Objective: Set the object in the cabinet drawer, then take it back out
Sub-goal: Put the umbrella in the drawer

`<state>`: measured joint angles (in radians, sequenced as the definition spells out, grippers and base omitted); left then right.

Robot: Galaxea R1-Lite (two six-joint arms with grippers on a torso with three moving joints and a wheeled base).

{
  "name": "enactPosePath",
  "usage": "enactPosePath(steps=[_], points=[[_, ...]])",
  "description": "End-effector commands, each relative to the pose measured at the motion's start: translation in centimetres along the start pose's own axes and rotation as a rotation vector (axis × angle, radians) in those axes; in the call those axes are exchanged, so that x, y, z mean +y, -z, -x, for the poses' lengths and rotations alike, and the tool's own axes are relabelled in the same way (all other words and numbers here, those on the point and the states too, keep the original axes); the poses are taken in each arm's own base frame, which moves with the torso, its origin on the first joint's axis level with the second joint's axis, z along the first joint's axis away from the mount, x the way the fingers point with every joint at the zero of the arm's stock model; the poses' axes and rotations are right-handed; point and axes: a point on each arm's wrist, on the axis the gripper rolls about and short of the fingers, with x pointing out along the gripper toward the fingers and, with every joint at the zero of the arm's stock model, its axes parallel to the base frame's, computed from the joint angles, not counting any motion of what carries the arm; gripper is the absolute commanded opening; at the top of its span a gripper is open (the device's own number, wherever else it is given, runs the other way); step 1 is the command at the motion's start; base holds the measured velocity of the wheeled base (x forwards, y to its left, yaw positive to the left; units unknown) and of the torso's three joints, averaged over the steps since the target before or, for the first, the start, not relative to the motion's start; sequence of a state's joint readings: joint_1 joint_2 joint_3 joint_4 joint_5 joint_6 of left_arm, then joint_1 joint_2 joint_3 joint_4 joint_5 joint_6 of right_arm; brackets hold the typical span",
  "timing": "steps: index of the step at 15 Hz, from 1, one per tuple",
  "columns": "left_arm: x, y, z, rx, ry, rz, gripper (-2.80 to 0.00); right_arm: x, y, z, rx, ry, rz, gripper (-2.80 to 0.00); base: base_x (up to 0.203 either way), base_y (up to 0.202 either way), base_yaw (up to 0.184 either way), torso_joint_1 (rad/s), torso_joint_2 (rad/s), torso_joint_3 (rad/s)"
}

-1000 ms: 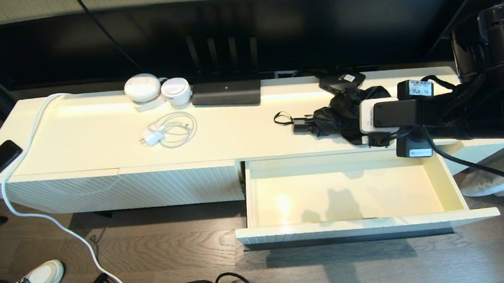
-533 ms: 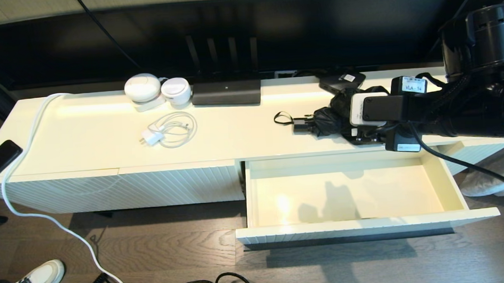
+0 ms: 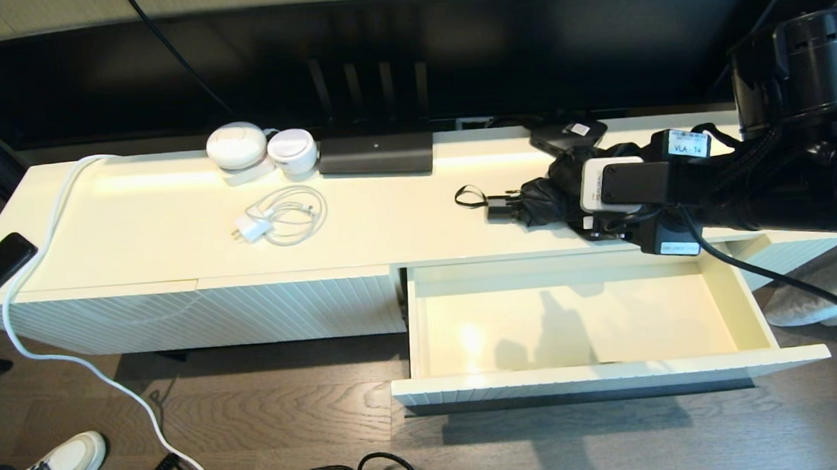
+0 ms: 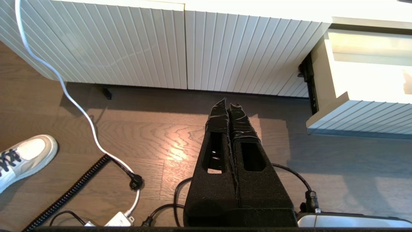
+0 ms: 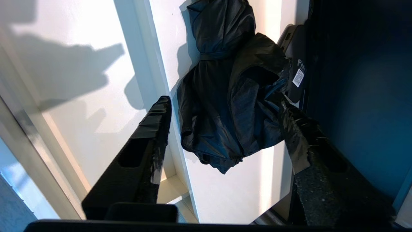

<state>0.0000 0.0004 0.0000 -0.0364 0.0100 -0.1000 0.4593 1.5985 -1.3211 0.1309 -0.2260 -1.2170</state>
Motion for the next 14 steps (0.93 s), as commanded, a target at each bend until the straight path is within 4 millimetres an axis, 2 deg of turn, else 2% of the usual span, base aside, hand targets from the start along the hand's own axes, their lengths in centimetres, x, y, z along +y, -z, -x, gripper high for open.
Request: enactPosePath(steps=[1,3,5,8,11,14], points=[[0.0,0.0,0.0,-0.001,-0.001,0.001,-2.8,0.0,0.0,0.5,-0.004,0.003,0.004,0.0,0.0,0.0,0.0,0.0,0.0,0.0],[0.0,0.0,0.0,-0.001,-0.001,0.001,-2.8,0.2,0.0,0.0,-0.005,-0.016,0.011,0.0,0.0,0.0,0.0,0.0,0.0,0.0],[0.0,0.0,0.0,-0.001,-0.002,0.001,-2.8,0.6,-0.1,-1.4,-0.001,-0.049,0.04,0.0,0.0,0.0,0.0,0.0,0.0,0.0],[0.0,0.0,0.0,-0.001,-0.001,0.001,-2.8,-0.3,-0.8,-2.9,-0.012,-0.035,0.154,0.0,0.0,0.0,0.0,0.0,0.0,0.0],[0.0,0.0,0.0,-0.001,-0.001,0.001,-2.8,-1.1,-1.4,-4.3,-0.02,-0.016,0.163,0.0,0.0,0.0,0.0,0.0,0.0,0.0],[0.0,0.0,0.0,-0.001,-0.001,0.001,-2.8,-1.1,-1.0,-5.4,-0.021,-0.023,0.22,0.0,0.0,0.0,0.0,0.0,0.0,0.0]])
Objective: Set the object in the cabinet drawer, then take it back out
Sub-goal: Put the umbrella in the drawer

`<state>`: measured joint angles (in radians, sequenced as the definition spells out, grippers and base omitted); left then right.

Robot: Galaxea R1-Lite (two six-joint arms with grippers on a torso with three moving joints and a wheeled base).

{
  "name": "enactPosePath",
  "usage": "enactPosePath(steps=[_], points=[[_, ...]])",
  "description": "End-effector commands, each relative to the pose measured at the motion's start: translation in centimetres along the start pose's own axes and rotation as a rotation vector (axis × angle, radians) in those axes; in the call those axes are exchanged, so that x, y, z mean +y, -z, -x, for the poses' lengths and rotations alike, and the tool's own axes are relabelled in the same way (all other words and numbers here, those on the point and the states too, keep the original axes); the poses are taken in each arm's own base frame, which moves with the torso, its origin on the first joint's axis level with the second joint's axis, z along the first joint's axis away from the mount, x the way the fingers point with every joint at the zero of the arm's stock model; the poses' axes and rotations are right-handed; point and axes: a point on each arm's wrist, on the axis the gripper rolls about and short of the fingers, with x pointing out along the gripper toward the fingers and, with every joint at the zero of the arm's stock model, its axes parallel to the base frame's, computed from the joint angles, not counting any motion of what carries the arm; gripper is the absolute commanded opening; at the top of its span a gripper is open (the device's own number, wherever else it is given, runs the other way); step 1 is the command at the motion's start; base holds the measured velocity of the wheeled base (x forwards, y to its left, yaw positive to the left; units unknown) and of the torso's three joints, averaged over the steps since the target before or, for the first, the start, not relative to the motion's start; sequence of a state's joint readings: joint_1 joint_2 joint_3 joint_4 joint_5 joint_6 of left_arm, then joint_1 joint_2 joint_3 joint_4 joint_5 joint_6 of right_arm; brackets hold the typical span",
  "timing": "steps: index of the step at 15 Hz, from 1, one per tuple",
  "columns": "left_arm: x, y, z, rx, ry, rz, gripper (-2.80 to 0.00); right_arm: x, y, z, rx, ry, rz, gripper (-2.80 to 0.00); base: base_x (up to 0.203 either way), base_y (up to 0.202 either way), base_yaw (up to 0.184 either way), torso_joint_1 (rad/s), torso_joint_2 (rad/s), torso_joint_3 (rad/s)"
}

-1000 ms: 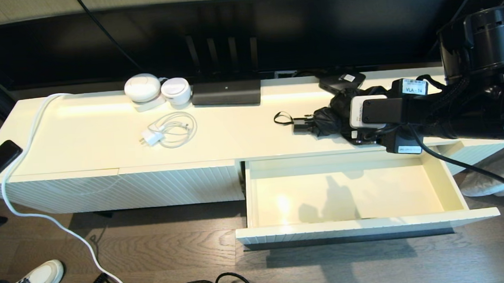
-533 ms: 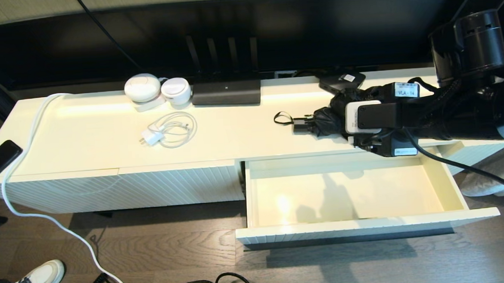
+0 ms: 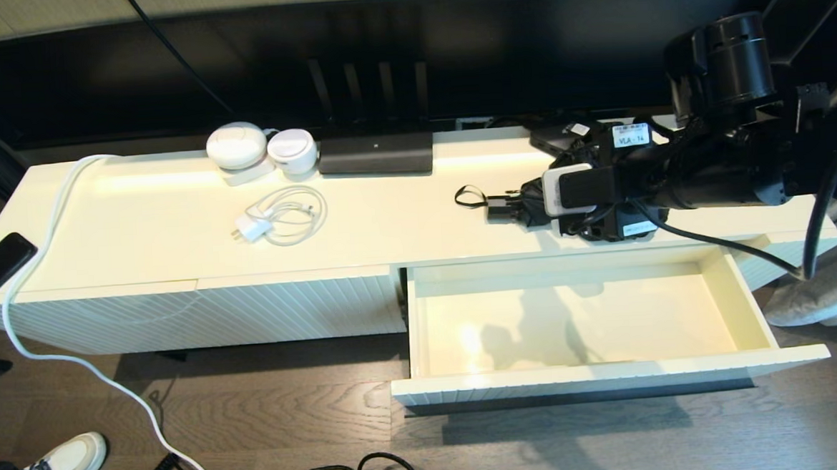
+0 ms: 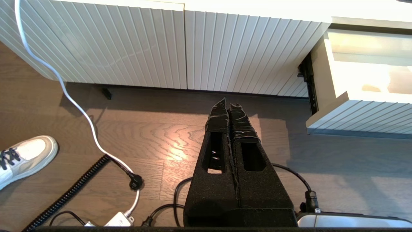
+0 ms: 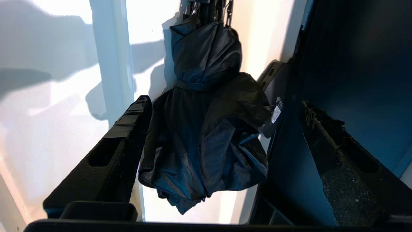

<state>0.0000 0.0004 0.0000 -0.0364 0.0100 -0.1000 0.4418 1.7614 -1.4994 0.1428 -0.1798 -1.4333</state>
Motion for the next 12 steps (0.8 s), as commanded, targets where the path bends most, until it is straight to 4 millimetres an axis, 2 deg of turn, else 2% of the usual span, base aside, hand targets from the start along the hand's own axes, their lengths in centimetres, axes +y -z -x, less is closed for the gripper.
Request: enactPosePath(steps=[1,9,12], points=[[0.0,0.0,0.0,-0.001,-0.001,0.001,-2.8,0.7,0.1,-1.7,0.014,-0.034,0.016,0.0,0.0,0.0,0.0,0.0,0.0,0.0],[0.0,0.0,0.0,-0.001,-0.001,0.001,-2.8,0.3,1.3,-6.8,0.075,-0.038,0.0,0.0,0.0,0.0,0.0,0.0,0.0,0.0],[0.0,0.0,0.0,-0.001,-0.001,0.001,-2.8,0.8,1.4,-8.2,0.083,-0.055,0.001,0.0,0.0,0.0,0.0,0.0,0.0,0.0]])
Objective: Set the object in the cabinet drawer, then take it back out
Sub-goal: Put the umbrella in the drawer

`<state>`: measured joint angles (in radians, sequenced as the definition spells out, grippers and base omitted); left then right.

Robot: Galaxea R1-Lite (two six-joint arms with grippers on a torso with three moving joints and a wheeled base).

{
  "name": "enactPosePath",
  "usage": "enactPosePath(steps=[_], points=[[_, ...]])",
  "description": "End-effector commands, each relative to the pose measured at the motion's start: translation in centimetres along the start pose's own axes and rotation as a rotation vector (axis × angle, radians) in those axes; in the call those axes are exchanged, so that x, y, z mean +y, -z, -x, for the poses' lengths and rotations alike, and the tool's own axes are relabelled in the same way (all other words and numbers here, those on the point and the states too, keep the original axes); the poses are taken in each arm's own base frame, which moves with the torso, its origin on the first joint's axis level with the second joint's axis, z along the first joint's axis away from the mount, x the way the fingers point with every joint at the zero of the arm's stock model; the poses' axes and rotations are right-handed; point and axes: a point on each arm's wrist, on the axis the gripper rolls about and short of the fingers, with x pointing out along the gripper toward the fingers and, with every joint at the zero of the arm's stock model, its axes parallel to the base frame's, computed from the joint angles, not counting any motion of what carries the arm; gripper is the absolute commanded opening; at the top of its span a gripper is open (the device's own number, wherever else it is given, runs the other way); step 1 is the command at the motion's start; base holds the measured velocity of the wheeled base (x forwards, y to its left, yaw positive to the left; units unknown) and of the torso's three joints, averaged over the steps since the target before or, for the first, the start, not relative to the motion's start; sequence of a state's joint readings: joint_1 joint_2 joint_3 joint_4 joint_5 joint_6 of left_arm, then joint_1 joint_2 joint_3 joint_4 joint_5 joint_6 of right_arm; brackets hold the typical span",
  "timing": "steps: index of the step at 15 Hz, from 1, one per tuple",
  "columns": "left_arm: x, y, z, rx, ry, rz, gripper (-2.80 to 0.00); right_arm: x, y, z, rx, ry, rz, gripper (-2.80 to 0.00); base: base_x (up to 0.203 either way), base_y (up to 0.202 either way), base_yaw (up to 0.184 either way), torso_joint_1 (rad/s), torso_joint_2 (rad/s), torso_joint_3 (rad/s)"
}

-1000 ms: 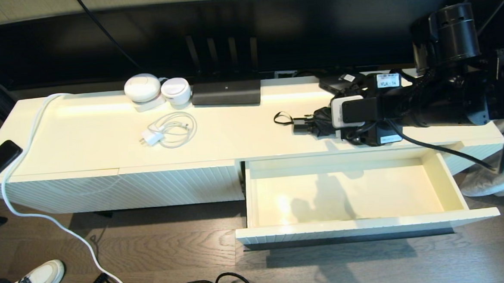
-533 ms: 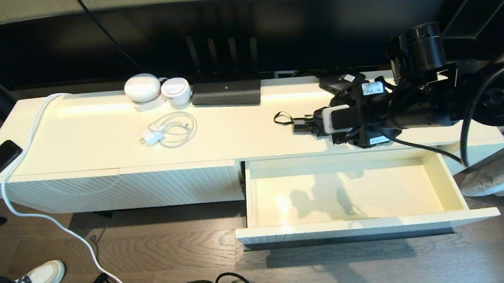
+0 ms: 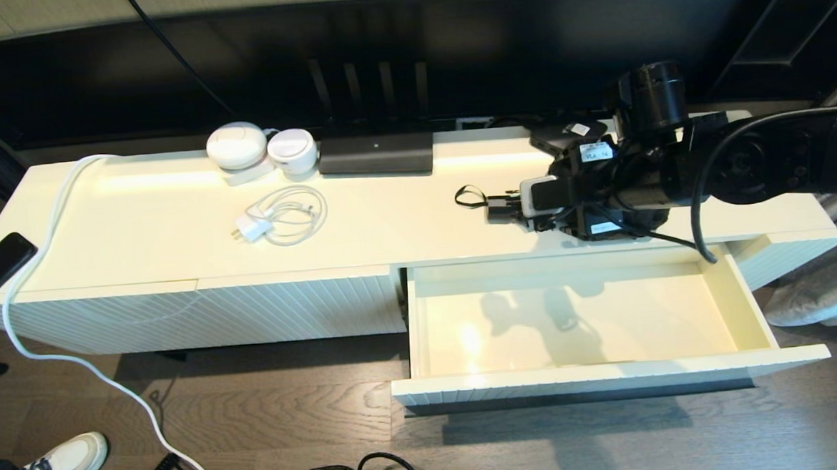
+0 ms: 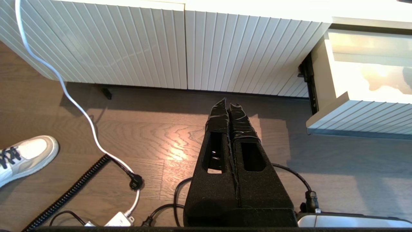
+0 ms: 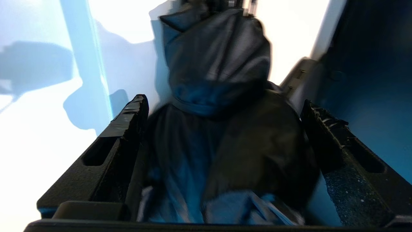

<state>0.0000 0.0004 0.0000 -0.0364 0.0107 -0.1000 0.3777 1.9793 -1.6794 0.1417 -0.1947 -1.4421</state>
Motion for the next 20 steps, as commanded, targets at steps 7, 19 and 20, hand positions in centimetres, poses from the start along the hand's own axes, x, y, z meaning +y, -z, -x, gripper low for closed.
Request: enactPosePath(steps=[7,19,20], points=[[0.0,0.0,0.0,-0.001,0.0,0.001,-2.8,0.5,0.2,-2.9,0.019,-0.023,0.005,0.0,0.0,0.0,0.0,0.0,0.0,0.0],[0.0,0.0,0.0,-0.001,0.0,0.001,-2.8,-0.7,0.4,-5.2,0.029,0.035,-0.018,0.0,0.0,0.0,0.0,0.0,0.0,0.0],[0.0,0.0,0.0,-0.001,0.0,0.001,-2.8,-1.0,0.3,-5.4,0.029,0.047,-0.021,0.0,0.0,0.0,0.0,0.0,0.0,0.0]])
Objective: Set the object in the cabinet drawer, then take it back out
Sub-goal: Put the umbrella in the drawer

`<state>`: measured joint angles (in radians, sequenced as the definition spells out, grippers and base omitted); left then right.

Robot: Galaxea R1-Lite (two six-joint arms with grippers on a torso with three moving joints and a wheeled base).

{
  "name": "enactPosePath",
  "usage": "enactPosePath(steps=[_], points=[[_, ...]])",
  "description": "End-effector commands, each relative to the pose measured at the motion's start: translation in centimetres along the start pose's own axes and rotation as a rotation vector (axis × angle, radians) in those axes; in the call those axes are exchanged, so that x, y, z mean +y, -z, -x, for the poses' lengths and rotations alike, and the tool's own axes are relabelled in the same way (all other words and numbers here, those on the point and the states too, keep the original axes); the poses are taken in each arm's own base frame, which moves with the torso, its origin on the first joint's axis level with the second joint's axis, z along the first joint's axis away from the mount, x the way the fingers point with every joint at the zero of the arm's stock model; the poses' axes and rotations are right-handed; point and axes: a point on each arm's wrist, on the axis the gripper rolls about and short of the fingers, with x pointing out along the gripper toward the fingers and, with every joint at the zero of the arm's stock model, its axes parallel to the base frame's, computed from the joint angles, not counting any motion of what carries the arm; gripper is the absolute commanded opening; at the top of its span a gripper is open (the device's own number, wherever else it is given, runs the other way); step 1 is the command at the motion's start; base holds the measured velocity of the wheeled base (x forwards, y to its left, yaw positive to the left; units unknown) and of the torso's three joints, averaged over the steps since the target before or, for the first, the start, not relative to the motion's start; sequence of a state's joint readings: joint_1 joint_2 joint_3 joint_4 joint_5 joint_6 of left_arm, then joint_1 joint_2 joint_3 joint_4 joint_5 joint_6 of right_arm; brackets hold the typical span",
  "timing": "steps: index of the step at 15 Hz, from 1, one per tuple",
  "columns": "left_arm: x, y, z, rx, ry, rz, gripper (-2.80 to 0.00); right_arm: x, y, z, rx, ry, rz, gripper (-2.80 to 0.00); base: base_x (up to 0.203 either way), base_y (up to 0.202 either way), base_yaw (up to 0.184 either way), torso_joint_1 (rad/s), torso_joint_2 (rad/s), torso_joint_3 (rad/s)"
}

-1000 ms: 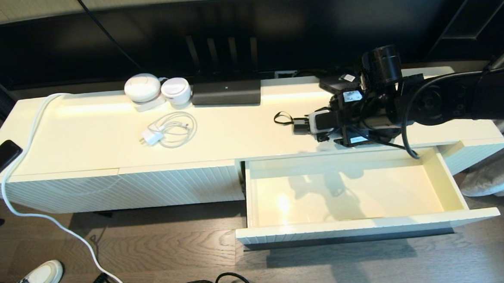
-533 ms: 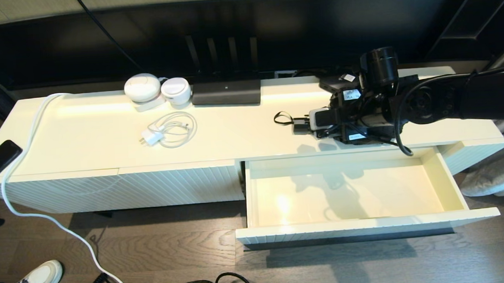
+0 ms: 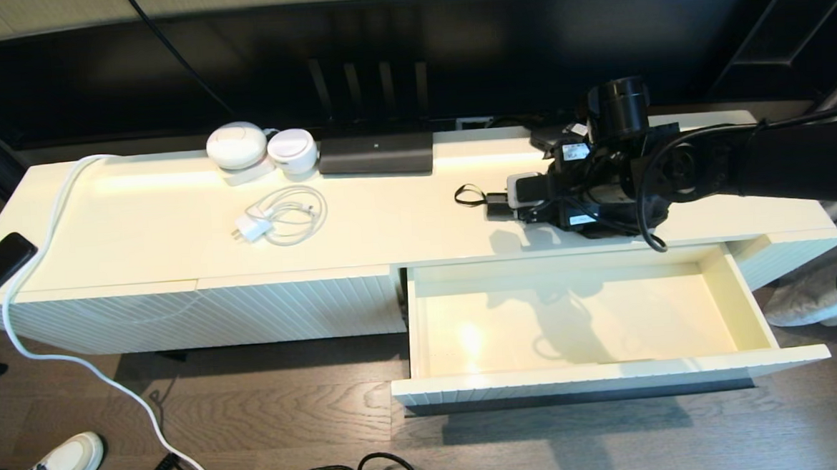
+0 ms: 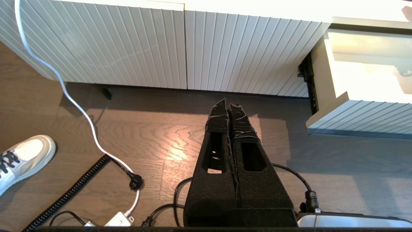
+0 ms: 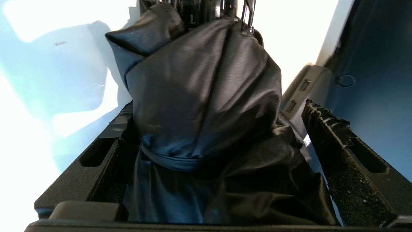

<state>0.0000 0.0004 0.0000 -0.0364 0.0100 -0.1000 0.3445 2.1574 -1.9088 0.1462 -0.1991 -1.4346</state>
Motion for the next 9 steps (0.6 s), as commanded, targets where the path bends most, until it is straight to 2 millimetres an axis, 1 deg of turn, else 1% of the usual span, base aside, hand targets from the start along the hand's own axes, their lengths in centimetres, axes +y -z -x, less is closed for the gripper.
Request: enactPosePath(steps=[1,3,4,5,7,9], points=[[0.0,0.0,0.0,-0.001,-0.001,0.001,-2.8,0.1,0.13,-0.69,0.011,0.003,0.005,0.0,0.0,0.0,0.0,0.0,0.0,0.0],[0.0,0.0,0.0,-0.001,-0.001,0.001,-2.8,0.19,0.31,-0.7,0.023,-0.003,0.005,0.0,0.0,0.0,0.0,0.0,0.0,0.0],[0.0,0.0,0.0,-0.001,-0.001,0.001,-2.8,0.07,0.32,-0.58,0.022,0.001,0.003,-2.18,0.0,0.0,0.0,0.0,0.0,0.0],[0.0,0.0,0.0,-0.001,-0.001,0.001,-2.8,-0.01,0.33,-0.56,0.029,0.007,0.002,-2.8,0.0,0.0,0.0,0.0,0.0,0.0],[0.0,0.0,0.0,-0.001,-0.001,0.001,-2.8,-0.17,0.45,-0.15,0.057,0.005,0.004,-2.8,0.0,0.0,0.0,0.0,0.0,0.0],[0.0,0.0,0.0,-0.001,-0.001,0.001,-2.8,0.08,0.5,-0.15,0.064,-0.015,0.008,-2.8,0.0,0.0,0.0,0.0,0.0,0.0]])
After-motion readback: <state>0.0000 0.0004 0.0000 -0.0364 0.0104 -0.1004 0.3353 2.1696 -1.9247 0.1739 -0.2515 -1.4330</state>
